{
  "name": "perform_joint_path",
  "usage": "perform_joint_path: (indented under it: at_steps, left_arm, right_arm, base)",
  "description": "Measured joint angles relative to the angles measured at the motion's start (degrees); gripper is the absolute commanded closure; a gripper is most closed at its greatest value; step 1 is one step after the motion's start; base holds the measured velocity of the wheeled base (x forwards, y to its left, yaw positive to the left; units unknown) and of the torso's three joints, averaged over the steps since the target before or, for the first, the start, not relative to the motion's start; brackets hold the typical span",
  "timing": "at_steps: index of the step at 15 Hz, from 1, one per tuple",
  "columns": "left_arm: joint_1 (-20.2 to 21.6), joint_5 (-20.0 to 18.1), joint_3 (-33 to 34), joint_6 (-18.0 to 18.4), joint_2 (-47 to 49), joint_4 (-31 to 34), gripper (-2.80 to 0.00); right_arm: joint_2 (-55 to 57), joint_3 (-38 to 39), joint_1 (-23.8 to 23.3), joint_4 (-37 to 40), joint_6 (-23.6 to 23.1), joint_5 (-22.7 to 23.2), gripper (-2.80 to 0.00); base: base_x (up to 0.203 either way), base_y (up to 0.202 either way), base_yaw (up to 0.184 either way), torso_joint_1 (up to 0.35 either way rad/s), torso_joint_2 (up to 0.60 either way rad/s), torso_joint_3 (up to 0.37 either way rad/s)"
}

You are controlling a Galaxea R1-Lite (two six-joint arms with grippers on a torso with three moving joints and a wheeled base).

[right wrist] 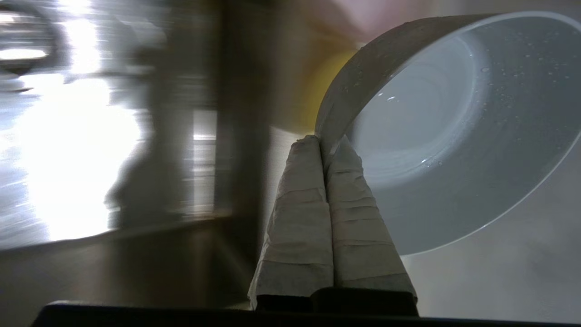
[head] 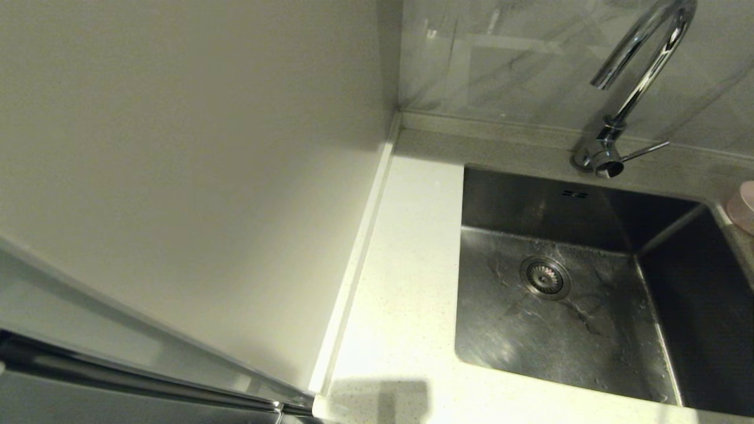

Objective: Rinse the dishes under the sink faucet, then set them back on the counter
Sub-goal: Put a bowl back to the table from the sink

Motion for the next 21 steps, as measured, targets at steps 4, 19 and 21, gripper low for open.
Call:
perform_joint_path:
  at_steps: [4,19,21]
  left_arm:
    - [0.0,0.0,0.0,0.0,0.0,0.0,0.0]
    - [0.0,0.0,0.0,0.0,0.0,0.0,0.0]
    - [0.0,0.0,0.0,0.0,0.0,0.0,0.0]
  right_arm:
    - [-0.4,1.2,-6.8,0.0,-9.5,-2.8,0.0]
    - [7.7,-4.1,-15.8,30.1,-15.7,8.8,0.0]
    - [11.4,-7.0,-16.2,30.1,-15.7,8.7,0.0]
  base:
    - [0.0,0.0,0.0,0.0,0.0,0.0]
    - [0.0,0.0,0.0,0.0,0.0,0.0]
    - [0.0,0.0,0.0,0.0,0.0,0.0]
